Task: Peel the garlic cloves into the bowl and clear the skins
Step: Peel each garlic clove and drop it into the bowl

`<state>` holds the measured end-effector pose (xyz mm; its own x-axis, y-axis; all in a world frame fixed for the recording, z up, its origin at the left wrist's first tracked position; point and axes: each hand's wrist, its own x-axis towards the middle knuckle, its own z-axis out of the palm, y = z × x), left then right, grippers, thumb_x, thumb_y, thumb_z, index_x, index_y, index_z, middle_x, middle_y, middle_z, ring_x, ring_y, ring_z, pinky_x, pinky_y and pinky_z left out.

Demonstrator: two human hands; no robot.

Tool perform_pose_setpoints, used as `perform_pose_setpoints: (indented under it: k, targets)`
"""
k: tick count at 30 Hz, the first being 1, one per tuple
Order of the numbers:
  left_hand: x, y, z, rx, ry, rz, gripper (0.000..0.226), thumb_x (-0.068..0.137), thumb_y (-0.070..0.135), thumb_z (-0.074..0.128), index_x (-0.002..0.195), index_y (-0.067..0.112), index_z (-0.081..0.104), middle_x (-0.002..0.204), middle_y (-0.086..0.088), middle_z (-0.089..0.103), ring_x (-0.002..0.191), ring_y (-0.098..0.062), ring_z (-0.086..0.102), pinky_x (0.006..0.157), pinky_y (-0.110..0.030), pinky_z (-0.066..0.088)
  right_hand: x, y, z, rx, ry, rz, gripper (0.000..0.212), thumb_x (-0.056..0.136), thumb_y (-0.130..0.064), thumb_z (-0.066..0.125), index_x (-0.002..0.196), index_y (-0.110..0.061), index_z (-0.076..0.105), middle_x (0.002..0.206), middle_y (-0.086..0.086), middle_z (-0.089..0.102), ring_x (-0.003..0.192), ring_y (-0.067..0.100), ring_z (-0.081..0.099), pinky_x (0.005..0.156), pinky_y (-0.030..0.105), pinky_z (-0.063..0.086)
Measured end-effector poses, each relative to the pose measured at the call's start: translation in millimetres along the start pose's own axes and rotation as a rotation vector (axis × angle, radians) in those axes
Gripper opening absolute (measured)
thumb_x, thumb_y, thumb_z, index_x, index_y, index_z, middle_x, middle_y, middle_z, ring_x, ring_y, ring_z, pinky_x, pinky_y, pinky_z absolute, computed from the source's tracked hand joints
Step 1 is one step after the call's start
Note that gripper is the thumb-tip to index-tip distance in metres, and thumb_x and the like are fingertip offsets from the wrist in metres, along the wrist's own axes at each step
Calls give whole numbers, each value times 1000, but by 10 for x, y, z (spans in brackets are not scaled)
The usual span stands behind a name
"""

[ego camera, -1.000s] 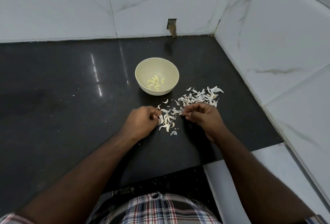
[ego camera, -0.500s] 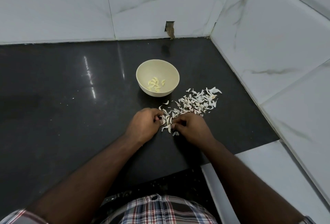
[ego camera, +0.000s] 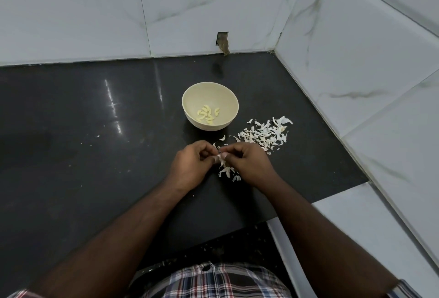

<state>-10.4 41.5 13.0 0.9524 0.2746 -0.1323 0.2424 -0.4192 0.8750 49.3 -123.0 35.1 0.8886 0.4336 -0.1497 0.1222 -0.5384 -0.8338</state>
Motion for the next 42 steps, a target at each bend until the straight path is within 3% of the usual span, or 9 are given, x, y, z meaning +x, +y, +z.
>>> perform_pose_setpoints:
  k: [3,8,12,18,21,27,35,38,42]
  targets:
    - [-18,49,-14,-273,-3,-56,15,81,9,82,89,19,72,82,-3,75,75,-17,72,69,-30,59,-10,-56,28,184,-17,48,15,86,-10,76,94,-22,76,80,0,77,73,11,72,73,30,57]
    - [-76,114,-54,-586,-36,-155,15,85,-6,72,95,5,68,90,-23,72,74,-21,70,68,-24,59,-46,-101,49,331,-29,85,28,85,4,74,111,-4,73,89,16,75,71,14,69,67,25,57]
    - [-96,95,-56,-569,-57,-141,18,82,-4,76,93,8,68,91,-21,73,77,-21,70,77,-31,60,-55,-105,58,346,-29,95,25,85,4,73,107,-6,74,87,12,73,72,16,69,70,26,58]
    - [-65,147,-19,-377,-4,-73,15,82,1,77,89,14,76,78,-2,76,65,-5,68,63,-17,53,-64,-87,-5,400,-26,102,15,80,-1,80,92,-9,74,80,10,73,70,17,66,70,33,56]
    - [-57,225,-12,-365,-28,-47,14,86,2,74,98,10,76,84,-6,77,66,-4,69,60,-14,50,-28,-80,-67,486,-6,125,15,80,3,78,92,-4,73,79,17,71,70,21,65,69,32,58]
    - [48,278,75,-219,17,-14,12,85,18,79,93,27,76,82,6,76,79,-19,73,78,-41,61,34,-74,-207,675,-84,188,13,87,1,71,99,3,71,88,18,73,78,23,70,72,28,60]
    - [60,383,146,-137,65,-33,17,83,16,77,87,33,75,81,10,73,75,-8,70,77,-35,60,150,34,-315,563,-49,169,11,90,5,66,100,11,65,76,17,70,66,21,67,62,26,58]
    - [86,408,175,-197,68,-48,17,82,17,79,85,33,77,78,8,74,74,-8,69,80,-40,59,177,77,-402,319,-12,108,5,89,1,69,93,-2,70,73,9,71,61,12,65,60,25,55]
    - [92,449,216,-217,87,-50,18,82,19,81,85,36,78,78,7,74,75,-12,70,83,-44,60,191,133,-554,200,62,48,16,86,0,70,91,-12,78,95,1,76,82,9,70,75,30,58]
